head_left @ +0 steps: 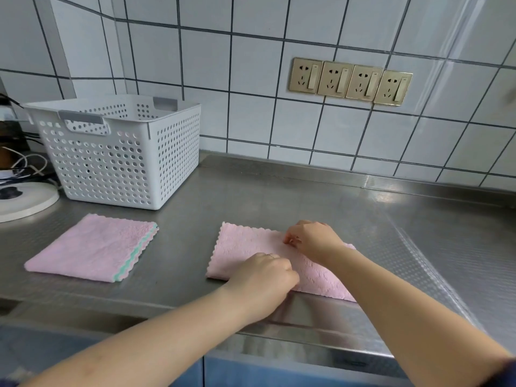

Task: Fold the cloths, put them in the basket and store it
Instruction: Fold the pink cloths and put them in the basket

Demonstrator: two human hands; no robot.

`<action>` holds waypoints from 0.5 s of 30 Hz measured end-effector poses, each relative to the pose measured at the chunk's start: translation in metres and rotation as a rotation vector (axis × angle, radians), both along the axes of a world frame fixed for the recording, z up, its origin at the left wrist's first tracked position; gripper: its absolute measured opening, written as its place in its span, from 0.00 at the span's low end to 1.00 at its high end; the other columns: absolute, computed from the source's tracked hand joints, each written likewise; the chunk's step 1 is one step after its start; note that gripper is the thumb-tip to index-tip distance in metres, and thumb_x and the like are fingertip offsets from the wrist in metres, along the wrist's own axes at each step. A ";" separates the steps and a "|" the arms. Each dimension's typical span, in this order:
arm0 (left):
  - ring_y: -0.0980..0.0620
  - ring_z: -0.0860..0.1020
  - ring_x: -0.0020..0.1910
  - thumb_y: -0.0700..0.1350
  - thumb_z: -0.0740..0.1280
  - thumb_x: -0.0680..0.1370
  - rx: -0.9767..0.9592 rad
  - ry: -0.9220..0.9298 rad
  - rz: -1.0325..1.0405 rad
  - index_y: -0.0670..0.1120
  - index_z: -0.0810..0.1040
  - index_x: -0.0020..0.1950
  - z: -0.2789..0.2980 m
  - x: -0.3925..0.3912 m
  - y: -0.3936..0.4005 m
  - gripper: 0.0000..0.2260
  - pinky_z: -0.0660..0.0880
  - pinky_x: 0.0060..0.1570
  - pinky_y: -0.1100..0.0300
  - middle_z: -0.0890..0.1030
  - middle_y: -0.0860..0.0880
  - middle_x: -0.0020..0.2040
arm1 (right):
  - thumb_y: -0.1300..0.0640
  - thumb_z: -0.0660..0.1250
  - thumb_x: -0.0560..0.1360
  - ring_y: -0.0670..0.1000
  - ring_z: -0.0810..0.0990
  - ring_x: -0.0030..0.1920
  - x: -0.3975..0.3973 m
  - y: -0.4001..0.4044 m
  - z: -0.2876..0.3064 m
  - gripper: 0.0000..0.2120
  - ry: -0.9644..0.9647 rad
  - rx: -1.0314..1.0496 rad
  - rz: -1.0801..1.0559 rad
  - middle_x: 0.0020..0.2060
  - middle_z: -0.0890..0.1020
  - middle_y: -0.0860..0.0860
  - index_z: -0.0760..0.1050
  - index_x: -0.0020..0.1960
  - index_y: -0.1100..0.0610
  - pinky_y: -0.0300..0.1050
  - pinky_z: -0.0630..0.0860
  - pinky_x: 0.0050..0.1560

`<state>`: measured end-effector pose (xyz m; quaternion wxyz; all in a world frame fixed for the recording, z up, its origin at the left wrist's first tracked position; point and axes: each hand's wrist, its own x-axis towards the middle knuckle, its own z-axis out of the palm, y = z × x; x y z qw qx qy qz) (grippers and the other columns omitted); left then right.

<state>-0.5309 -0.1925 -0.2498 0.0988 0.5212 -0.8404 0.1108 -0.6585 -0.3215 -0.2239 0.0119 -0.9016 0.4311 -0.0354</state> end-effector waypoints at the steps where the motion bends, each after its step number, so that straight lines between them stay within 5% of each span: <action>1: 0.50 0.77 0.29 0.42 0.68 0.59 -0.018 0.009 -0.006 0.52 0.80 0.34 0.001 0.002 0.001 0.07 0.76 0.32 0.63 0.77 0.54 0.29 | 0.56 0.59 0.77 0.51 0.77 0.56 -0.001 0.001 0.001 0.13 0.010 0.003 0.000 0.55 0.78 0.48 0.78 0.55 0.45 0.46 0.70 0.59; 15: 0.59 0.74 0.40 0.47 0.57 0.67 -0.043 0.103 -0.020 0.56 0.76 0.39 0.001 0.081 0.016 0.09 0.62 0.48 0.60 0.78 0.61 0.38 | 0.58 0.56 0.75 0.53 0.76 0.55 -0.034 0.059 0.013 0.14 0.124 0.104 0.022 0.53 0.78 0.49 0.77 0.54 0.51 0.45 0.73 0.54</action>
